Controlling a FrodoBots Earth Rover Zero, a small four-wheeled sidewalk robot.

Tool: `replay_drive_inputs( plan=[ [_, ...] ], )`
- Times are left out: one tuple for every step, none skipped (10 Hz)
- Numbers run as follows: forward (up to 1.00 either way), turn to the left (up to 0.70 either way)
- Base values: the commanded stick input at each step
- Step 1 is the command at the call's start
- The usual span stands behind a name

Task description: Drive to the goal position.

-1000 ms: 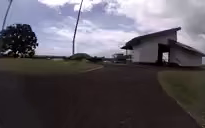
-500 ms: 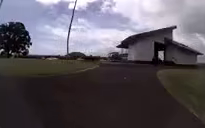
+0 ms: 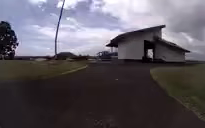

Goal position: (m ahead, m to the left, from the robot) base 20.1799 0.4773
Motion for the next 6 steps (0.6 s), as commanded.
replay_drive_inputs(
  plan=[
    [0.70, -0.01],
    [0.70, -0.01],
    [0.70, -0.01],
    [0.70, -0.01],
    [0.70, -0.01],
    [0.70, -0.02]
  ],
)
